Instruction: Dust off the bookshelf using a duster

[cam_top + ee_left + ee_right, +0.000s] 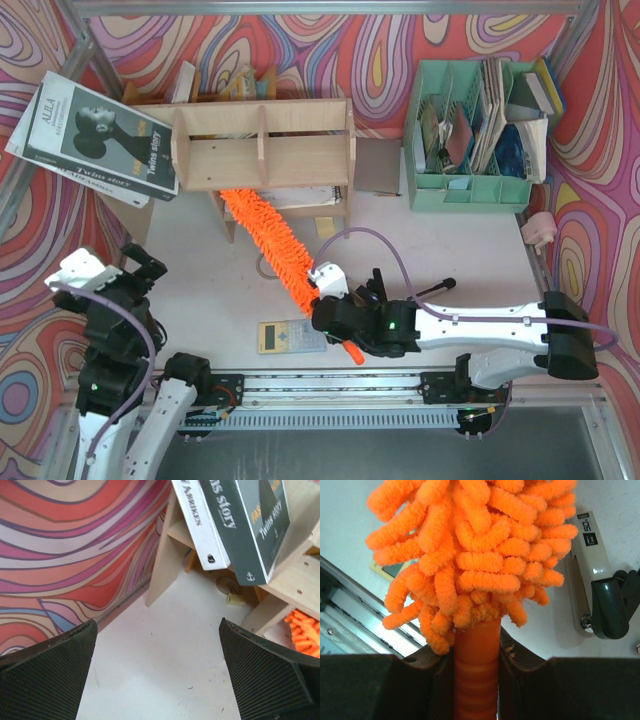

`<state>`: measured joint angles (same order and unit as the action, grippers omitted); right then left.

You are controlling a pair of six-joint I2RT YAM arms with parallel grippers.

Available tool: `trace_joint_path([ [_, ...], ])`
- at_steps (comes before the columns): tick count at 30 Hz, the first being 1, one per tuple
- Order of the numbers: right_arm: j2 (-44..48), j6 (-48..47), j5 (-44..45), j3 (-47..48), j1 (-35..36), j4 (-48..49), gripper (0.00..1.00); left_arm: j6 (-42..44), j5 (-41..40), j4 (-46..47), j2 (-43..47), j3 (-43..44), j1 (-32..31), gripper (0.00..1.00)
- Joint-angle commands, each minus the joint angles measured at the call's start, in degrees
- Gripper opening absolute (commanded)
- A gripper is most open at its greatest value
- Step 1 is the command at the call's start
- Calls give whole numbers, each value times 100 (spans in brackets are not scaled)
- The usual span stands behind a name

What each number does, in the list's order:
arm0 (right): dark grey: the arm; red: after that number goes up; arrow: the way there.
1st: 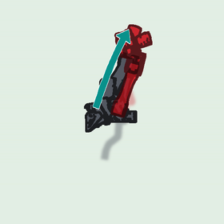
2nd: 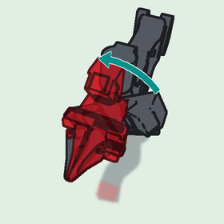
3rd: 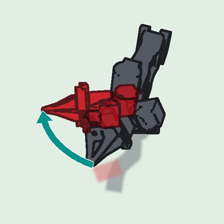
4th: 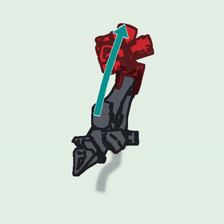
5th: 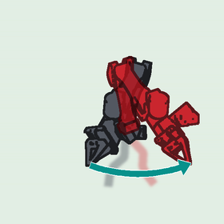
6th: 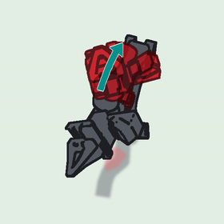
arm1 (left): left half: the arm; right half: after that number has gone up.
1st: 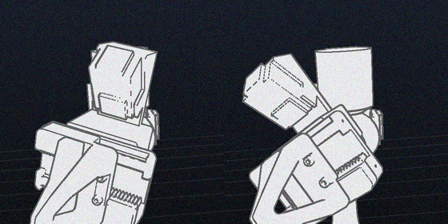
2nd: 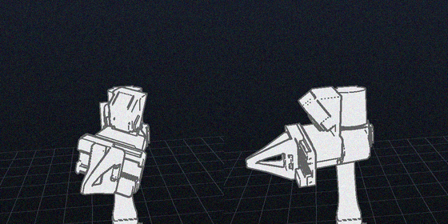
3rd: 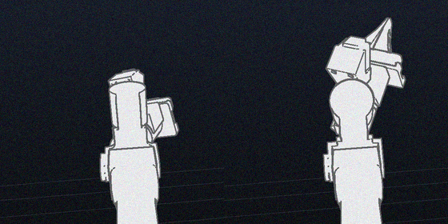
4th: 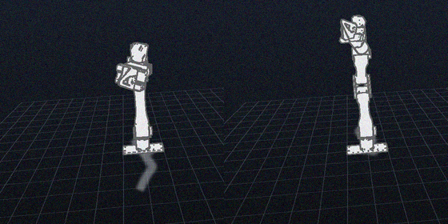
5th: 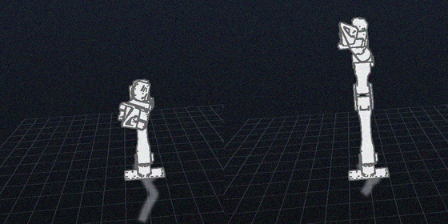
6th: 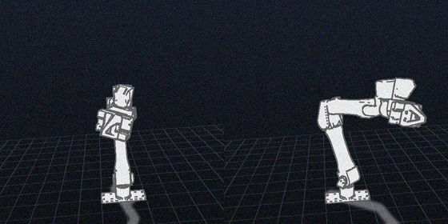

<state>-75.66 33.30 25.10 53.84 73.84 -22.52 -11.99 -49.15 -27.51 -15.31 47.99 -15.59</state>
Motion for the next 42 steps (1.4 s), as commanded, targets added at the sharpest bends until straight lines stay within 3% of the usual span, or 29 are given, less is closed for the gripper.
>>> trace_joint_path([
  [1, 227, 273, 592, 125, -1, 749, 0, -22, 523, -114, -266, 114, 30, 98],
  [6, 836, 766, 1136, -349, -1, 708, 0, -34, 526, -157, -356, 138, 30, 98],
  [13, 1464, 1543, 1265, -708, -1, -223, 0, -32, 535, -149, -365, 136, 31, 98],
  [21, 891, 636, 428, -548, -1, 1108, 0, -32, 542, -158, -385, 134, 30, 98],
  [26, 383, 396, 116, -225, 22, 1314, 0, -24, 539, -151, -407, 140, 30, 98],
  [30, 563, 549, 412, -310, 17, 1106, 0, -38, 534, -167, -403, 145, 30, 98],
  [38, 1379, 2021, 1536, -604, 19, -386, 0, -40, 527, -167, -403, 144, 30, 98],
  [42, 1429, 1577, 1431, -631, 17, 41, 0, -68, 552, -186, -403, 173, 30, 98],
])
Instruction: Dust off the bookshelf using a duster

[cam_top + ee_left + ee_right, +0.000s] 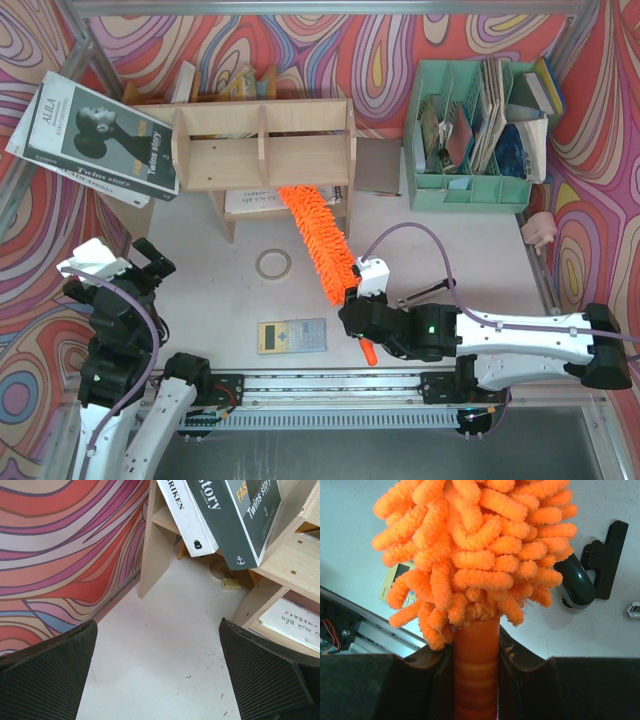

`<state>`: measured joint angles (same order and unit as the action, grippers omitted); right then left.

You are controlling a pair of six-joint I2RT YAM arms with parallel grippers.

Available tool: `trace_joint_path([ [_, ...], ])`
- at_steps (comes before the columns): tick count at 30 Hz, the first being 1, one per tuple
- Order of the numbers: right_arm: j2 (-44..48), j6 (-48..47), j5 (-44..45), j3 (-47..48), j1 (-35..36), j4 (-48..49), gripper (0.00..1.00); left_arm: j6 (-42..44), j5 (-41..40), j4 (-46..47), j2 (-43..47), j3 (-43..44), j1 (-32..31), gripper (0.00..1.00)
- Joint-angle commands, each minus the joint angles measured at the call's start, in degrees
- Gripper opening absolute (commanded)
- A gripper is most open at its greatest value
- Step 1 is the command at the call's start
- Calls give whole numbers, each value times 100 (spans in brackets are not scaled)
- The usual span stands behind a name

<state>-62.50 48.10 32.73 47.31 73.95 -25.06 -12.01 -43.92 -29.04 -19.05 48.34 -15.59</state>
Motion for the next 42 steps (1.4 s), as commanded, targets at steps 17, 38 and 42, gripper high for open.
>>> trace_joint_path([
  [17, -226, -5, 578, 258, 9, 288, 0, -1102, 1155, -837, -6, 419, 30, 98],
  [38, -884, -921, -160, 698, 8, 1165, 0, -1091, 1101, -884, 47, 387, 30, 98],
  [42, -645, -405, 291, 590, 9, 514, 0, -1093, 1037, -876, 109, 371, 30, 98],
])
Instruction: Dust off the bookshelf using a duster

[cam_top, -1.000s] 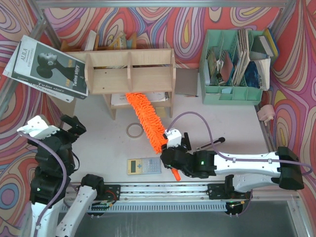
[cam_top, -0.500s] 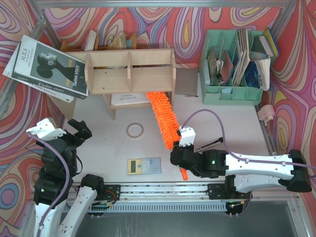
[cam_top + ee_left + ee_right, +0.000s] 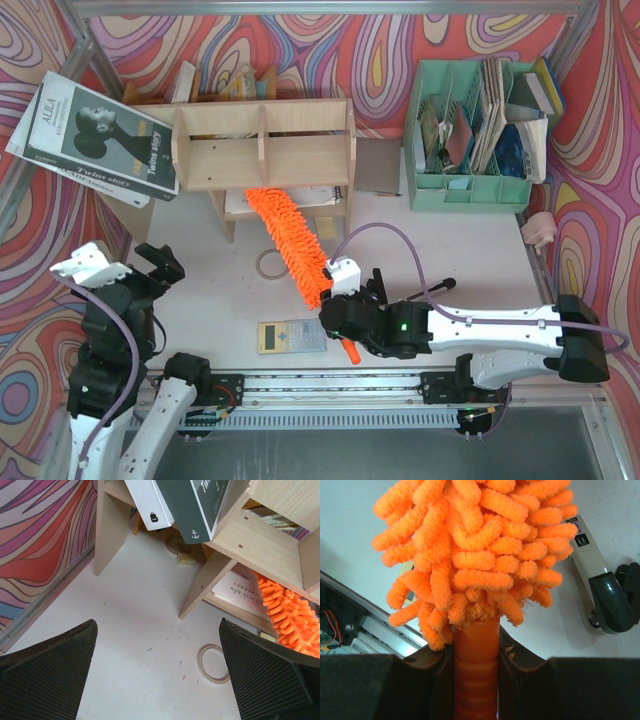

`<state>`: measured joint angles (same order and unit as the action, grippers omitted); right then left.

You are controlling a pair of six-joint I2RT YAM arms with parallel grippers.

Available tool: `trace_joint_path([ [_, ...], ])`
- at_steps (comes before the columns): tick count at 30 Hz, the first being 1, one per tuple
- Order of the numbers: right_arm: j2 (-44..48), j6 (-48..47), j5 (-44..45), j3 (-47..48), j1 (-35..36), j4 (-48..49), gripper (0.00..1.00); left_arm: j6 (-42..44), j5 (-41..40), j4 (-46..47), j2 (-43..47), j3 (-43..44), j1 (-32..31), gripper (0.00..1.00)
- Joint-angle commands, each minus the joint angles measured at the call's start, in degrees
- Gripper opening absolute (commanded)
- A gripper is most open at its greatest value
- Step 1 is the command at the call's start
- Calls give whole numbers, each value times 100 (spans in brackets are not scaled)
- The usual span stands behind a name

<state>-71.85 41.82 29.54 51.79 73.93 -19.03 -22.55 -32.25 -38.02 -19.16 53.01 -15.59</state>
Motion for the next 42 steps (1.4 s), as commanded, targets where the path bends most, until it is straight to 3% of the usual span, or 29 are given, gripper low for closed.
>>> trace_joint_path([
  [1, 387, 474, 734, 117, 11, -267, 0, -39, -139, 24, 122, -106, 30, 98],
  [13, 1007, 2162, 1197, 74, 12, -2412, 0, -57, -176, 14, 148, -111, 30, 98],
  [19, 1035, 2735, 1179, 1, 9, -2699, 0, -66, -152, 10, 101, -106, 30, 98],
  [31, 446, 2223, 670, -148, 3, -1929, 0, -73, -158, 11, 114, -103, 30, 98],
  [42, 775, 1556, 1268, 285, -2, -1843, 0, -66, -159, 14, 114, -103, 30, 98],
])
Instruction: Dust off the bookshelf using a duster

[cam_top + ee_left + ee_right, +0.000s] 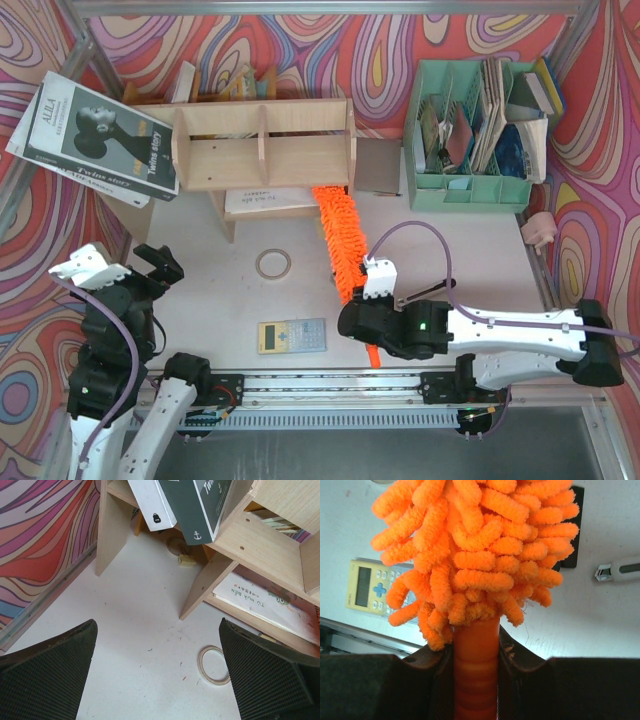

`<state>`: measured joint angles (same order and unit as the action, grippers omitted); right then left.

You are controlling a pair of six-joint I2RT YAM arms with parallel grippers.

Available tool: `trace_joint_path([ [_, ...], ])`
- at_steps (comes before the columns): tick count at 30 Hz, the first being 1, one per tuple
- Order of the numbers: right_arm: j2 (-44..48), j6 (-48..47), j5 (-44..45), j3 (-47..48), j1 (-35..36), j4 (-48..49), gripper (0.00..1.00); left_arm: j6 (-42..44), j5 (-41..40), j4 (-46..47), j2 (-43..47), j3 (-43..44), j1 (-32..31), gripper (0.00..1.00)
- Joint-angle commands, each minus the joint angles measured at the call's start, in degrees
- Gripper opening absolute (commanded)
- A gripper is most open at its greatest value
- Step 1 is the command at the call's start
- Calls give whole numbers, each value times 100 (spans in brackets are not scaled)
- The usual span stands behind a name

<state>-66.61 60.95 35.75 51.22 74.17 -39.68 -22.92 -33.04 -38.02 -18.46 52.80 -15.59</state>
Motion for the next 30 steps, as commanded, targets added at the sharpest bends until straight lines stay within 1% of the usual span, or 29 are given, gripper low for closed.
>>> trace_joint_path([
  [1, 251, -442, 644, 345, -21, 288, 0, -29, -80, 10, 44, -80, 30, 98],
  [5, 143, -656, 512, 254, -26, 620, 0, -30, -93, 12, 73, -83, 35, 98],
  [11, -278, -774, 228, 220, -33, 899, 0, -29, -97, 12, 62, -84, 32, 98],
  [17, -629, -1356, -370, 173, -68, 1422, 0, -20, -73, 14, 28, -80, 30, 98],
  [23, -1034, -2040, -995, 333, -62, 1904, 0, -20, -97, 14, 60, -79, 30, 98],
  [27, -947, -2006, -746, 316, -63, 1782, 0, -20, -107, 16, 59, -81, 30, 98],
  [30, -760, -1686, -301, 218, -63, 1471, 0, -20, -100, 14, 40, -83, 30, 98],
])
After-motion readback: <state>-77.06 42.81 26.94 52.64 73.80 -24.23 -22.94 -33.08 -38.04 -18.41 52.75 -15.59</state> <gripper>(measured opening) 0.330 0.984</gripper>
